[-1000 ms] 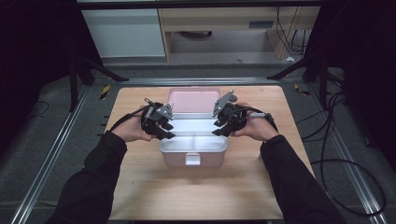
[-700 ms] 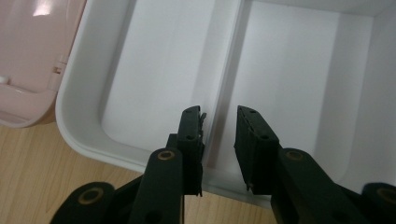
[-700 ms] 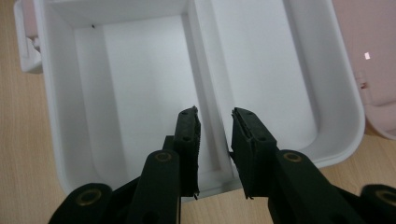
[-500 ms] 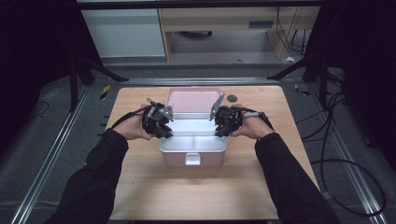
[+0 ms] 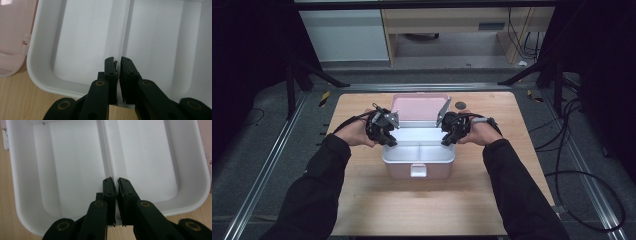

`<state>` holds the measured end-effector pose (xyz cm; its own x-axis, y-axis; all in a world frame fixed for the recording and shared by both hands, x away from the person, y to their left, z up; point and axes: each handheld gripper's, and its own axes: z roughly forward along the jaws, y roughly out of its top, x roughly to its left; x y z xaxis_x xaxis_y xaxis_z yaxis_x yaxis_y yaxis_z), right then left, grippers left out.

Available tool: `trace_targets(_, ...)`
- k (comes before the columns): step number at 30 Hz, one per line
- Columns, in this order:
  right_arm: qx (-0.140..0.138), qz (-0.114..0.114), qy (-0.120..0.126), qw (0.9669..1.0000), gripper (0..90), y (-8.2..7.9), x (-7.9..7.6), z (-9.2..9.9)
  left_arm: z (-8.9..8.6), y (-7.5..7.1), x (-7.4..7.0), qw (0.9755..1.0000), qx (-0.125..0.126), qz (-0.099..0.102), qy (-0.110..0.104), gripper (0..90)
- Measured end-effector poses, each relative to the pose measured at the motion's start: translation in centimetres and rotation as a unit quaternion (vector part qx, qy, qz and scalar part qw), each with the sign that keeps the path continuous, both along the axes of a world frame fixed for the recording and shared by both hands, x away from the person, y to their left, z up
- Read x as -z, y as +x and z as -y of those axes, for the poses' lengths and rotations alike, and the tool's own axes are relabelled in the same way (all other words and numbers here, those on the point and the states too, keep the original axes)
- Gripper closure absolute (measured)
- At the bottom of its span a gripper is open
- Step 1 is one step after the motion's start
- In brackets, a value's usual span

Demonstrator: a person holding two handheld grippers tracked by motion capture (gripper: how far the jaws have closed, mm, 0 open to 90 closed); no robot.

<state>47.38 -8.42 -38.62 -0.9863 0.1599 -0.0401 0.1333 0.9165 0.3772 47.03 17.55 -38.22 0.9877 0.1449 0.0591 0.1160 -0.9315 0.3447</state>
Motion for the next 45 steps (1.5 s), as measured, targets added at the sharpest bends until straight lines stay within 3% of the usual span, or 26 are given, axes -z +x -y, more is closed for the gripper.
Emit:
trace_targets(9,-0.006,0.008,0.007,0.9999,86.3,-0.2,-0.4,0.1,0.7,0.3,-0.7,0.9993,0.015,0.0,0.033,85.6)
trace_targets(16,-0.007,0.024,0.014,0.9996,86.7,-0.6,-1.6,0.4,0.3,-0.1,-1.8,0.9997,0.014,0.011,0.015,86.5)
trace_targets(21,-0.013,0.042,0.019,0.9989,87.2,-1.5,-4.2,0.4,-0.2,-0.9,-4.0,0.9995,0.019,0.027,-0.002,86.3)
trace_targets(27,-0.027,0.051,0.025,0.998,88.2,-3.9,-7.1,0.6,-0.3,-3.5,-6.9,0.999,0.03,0.032,-0.009,86.5)
trace_targets(32,-0.033,0.048,0.024,0.998,88.2,-5.9,-8.2,0.9,0.3,-5.6,-7.8,0.9989,0.036,0.03,-0.002,87.0)
trace_targets(37,-0.032,0.04,0.026,0.9984,88.5,-8.3,-8.5,1.4,0.7,-7.7,-7.9,0.9989,0.041,0.021,-0.001,86.9)
trace_targets(41,-0.043,0.042,0.011,0.9981,89.5,-10.6,-8.6,1.0,0.9,-9.6,-7.5,0.9988,0.045,0.018,0.011,86.8)
trace_targets(45,-0.046,0.042,0.012,0.998,89.7,-12.7,-8.3,0.9,0.6,-11.1,-7.0,0.9991,0.042,0.006,0.0,86.5)
